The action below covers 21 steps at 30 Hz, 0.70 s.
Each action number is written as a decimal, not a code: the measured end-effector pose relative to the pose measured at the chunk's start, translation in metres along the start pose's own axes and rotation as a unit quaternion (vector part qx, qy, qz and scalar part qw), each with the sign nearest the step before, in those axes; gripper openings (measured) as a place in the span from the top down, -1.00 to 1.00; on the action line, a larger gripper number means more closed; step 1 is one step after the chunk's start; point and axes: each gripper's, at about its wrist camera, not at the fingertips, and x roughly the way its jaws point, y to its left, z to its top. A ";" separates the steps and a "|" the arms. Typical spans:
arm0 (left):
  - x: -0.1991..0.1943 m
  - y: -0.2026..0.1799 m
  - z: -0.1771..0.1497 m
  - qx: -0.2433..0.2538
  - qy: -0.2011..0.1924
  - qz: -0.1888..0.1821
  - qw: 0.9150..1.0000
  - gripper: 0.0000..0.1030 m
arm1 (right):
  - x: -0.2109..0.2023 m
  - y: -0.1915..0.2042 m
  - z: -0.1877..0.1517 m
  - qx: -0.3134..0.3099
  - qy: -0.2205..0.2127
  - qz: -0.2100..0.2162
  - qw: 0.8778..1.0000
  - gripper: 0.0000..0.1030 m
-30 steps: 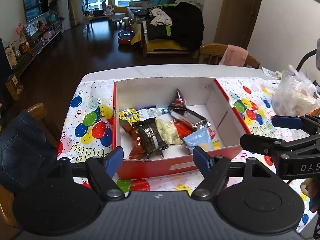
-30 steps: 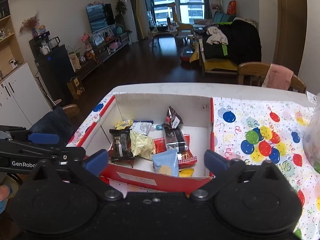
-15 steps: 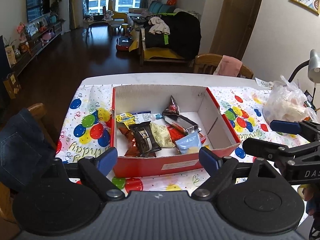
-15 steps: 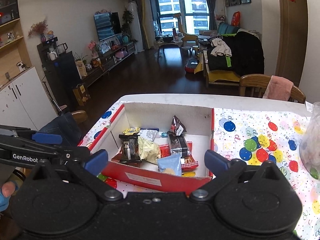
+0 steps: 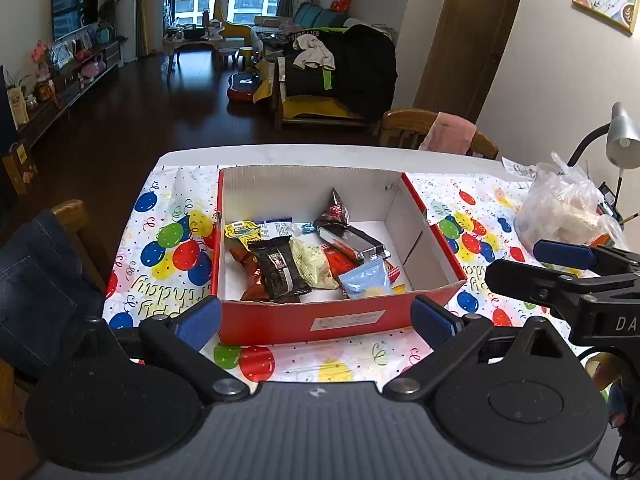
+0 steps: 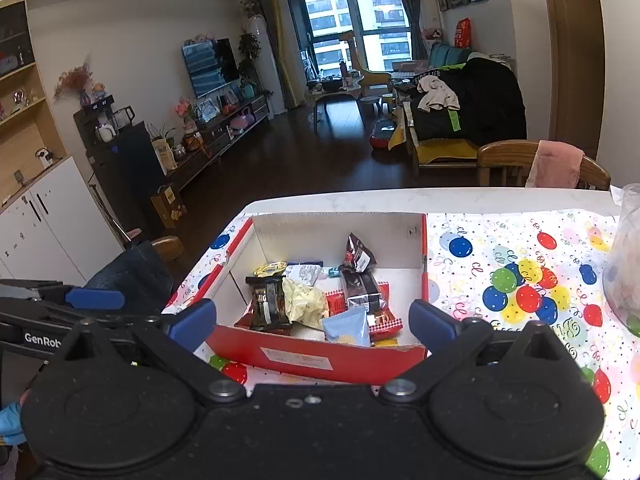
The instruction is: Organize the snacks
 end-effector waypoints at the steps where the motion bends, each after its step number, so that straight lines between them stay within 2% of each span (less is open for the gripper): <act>1: -0.001 0.000 0.000 0.000 -0.001 0.001 1.000 -0.97 | 0.000 0.000 0.000 0.000 -0.001 -0.001 1.000 -1.00; 21: -0.008 0.000 0.001 -0.013 -0.016 0.004 1.000 -0.97 | -0.004 -0.004 -0.002 0.016 -0.004 0.000 1.000 -1.00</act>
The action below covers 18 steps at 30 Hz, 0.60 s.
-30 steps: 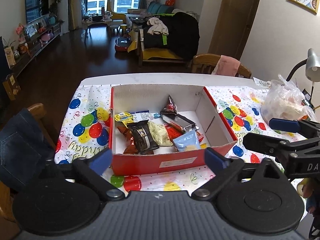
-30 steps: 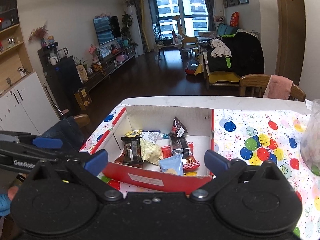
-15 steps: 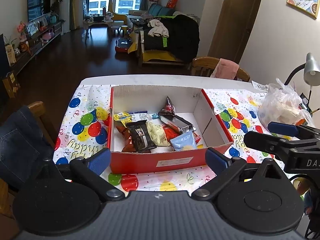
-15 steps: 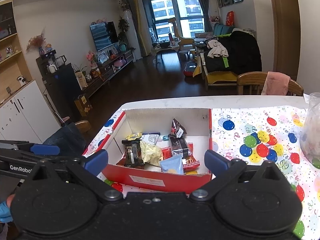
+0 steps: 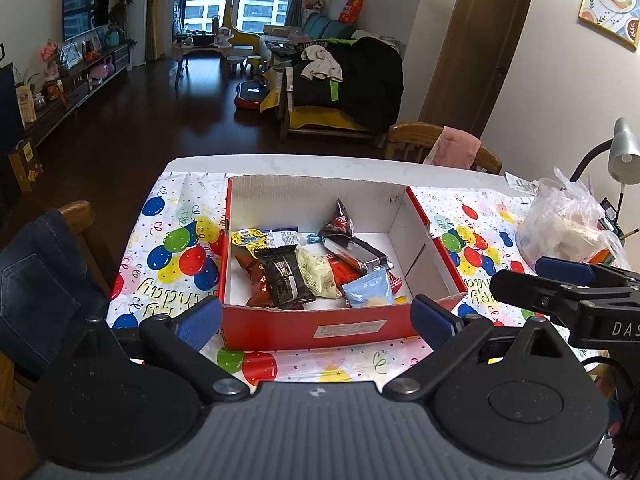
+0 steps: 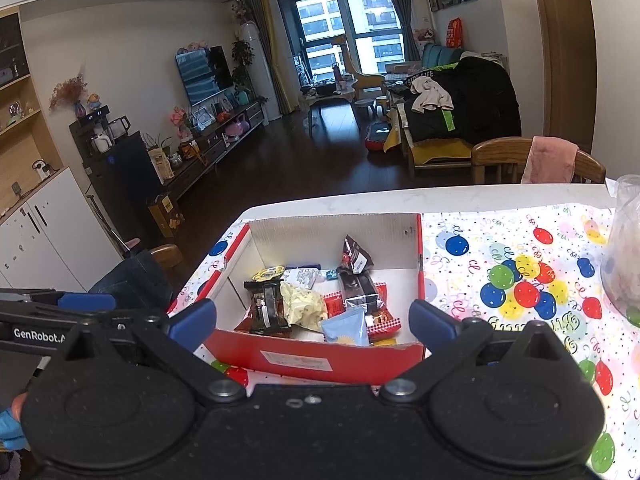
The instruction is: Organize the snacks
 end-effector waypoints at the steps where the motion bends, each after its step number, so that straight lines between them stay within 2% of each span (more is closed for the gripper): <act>1: 0.000 0.000 0.000 0.000 0.000 0.000 1.000 -0.97 | 0.000 0.000 0.000 0.001 0.000 0.001 1.000 -1.00; 18: -0.005 0.005 0.006 -0.009 -0.017 0.009 1.000 -0.97 | -0.002 0.004 0.002 0.009 -0.004 0.003 1.000 -1.00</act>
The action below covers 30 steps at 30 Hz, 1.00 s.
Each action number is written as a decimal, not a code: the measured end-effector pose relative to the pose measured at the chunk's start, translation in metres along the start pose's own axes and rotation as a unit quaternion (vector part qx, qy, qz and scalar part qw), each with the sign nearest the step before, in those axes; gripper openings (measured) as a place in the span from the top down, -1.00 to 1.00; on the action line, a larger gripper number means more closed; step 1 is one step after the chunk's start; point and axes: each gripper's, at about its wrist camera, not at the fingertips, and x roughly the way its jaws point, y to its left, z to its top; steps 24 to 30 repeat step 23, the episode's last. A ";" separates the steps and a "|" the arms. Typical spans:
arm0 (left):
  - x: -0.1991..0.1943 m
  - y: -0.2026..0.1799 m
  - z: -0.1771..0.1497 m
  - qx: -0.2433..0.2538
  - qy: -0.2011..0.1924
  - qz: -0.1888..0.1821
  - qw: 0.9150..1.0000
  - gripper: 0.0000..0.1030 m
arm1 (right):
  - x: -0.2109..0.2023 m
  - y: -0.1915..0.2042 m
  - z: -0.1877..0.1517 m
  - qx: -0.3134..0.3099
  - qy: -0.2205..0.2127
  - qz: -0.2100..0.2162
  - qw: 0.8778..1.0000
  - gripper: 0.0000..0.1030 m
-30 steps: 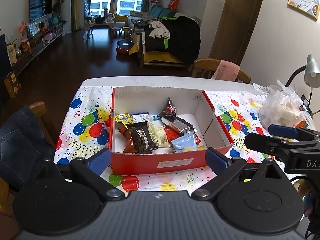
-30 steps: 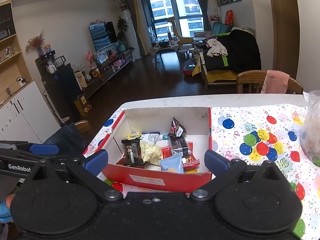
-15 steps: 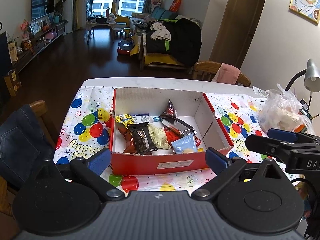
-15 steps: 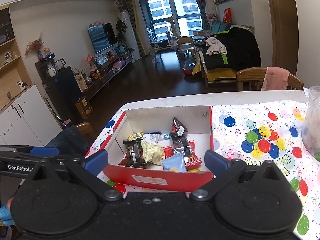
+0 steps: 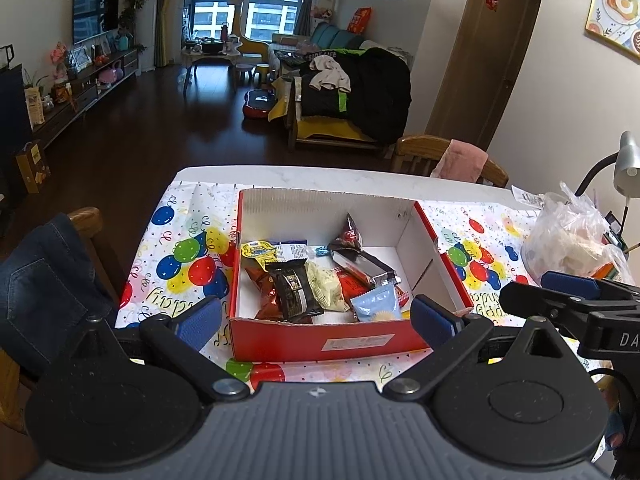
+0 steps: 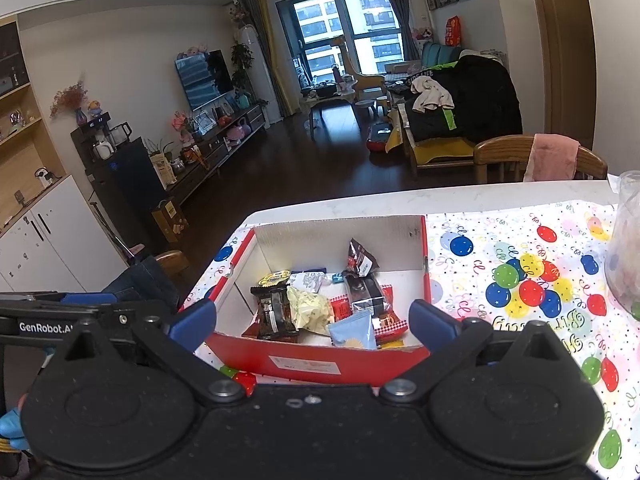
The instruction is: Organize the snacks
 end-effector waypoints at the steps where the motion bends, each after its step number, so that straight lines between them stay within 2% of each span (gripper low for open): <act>1: -0.001 0.000 0.000 0.000 -0.001 0.000 1.000 -0.97 | 0.000 0.000 0.000 -0.001 0.000 0.000 1.000 -1.00; 30: -0.019 0.004 -0.006 0.015 -0.009 -0.019 1.000 -0.97 | -0.025 0.011 -0.022 0.015 -0.010 -0.035 0.999 -1.00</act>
